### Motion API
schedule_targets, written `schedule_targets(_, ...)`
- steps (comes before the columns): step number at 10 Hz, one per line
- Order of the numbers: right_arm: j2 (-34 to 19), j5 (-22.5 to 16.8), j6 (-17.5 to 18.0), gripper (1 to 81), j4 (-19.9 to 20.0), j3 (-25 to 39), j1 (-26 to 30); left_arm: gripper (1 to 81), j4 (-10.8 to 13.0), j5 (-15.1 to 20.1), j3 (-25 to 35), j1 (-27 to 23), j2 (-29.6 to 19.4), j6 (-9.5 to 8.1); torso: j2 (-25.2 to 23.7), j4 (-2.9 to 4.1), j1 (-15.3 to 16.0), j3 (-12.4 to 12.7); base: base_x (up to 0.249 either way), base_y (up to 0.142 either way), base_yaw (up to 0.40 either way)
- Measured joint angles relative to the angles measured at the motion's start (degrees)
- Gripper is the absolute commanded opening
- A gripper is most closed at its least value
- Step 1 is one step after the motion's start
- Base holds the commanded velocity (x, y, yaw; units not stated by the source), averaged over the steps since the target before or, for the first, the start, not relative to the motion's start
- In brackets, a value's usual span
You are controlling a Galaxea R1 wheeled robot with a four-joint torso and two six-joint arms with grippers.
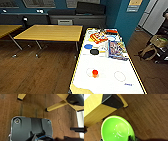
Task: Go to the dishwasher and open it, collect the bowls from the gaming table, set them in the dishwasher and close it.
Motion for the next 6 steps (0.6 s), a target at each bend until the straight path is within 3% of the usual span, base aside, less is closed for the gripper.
schedule_targets(2, 0.09, 0.72, -0.09, 1.0, -0.56, -0.98, -1.79, 81.1, -0.20, 0.87, 6.16, -3.67, -3.89, -0.50, 0.00, 0.00, 0.00, 0.00, 0.000, 0.000, 0.000)
schedule_targets(6, 11.53, 4.24, -0.28, 1.0, -3.64, -6.78, -6.08, 81.1, -1.93, 5.85, 15.58, -15.01, -9.81, -1.02, 0.00, 0.00, 0.00, 0.00, 0.000, 0.000, 0.000)
